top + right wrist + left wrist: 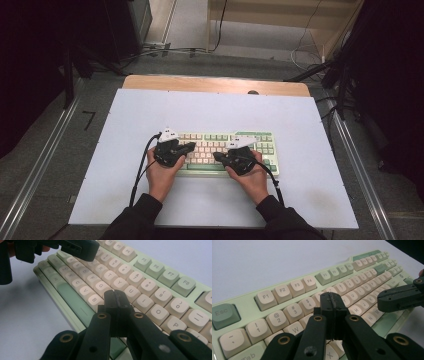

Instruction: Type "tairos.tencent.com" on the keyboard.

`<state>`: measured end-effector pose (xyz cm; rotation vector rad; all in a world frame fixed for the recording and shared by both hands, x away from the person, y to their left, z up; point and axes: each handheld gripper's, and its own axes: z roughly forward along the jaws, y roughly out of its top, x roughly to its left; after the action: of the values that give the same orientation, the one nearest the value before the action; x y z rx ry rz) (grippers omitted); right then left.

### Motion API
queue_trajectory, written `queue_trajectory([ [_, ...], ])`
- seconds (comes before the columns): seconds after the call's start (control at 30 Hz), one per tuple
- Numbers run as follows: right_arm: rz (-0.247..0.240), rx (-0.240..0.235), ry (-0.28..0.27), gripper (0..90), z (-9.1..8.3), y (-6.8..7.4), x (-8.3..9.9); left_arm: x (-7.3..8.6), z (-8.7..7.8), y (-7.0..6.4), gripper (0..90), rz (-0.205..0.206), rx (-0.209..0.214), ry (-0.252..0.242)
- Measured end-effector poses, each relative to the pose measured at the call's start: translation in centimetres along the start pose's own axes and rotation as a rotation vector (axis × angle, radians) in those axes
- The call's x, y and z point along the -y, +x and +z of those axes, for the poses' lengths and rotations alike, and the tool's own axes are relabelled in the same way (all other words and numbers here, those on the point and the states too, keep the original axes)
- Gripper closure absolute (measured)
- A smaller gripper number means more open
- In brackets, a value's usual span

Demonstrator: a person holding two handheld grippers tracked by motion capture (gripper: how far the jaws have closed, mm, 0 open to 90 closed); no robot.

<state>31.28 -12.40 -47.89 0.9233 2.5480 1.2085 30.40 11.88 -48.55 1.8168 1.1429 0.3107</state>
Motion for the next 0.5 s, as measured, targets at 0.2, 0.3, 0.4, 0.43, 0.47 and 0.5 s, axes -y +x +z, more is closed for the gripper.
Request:
queue_trajectory([
  [0.2, 0.000, 0.000, 0.000, 87.8, -0.06, -0.03, 0.00, 0.01, 0.10, -0.05, 90.0, -0.001, 0.002, -0.003],
  [0.3, 0.003, 0.000, 0.001, 87.8, -0.08, -0.05, 0.01, 0.01, 0.14, -0.08, 90.0, 0.000, 0.005, -0.001],
  [0.4, 0.002, 0.002, -0.002, 87.8, -0.16, -0.09, 0.00, 0.01, 0.20, -0.13, 90.0, 0.002, 0.005, 0.003],
  [0.43, 0.003, 0.003, -0.002, 87.8, -0.19, -0.11, 0.00, 0.01, 0.24, -0.17, 90.0, 0.002, 0.004, 0.002],
  [0.47, 0.003, 0.004, -0.004, 87.8, -0.21, -0.13, 0.00, -0.01, 0.29, -0.21, 90.0, 0.002, 0.005, 0.002],
  [0.5, 0.001, 0.005, -0.004, 87.8, -0.24, -0.17, 0.01, -0.01, 0.33, -0.23, 90.0, 0.004, 0.006, 0.001],
])
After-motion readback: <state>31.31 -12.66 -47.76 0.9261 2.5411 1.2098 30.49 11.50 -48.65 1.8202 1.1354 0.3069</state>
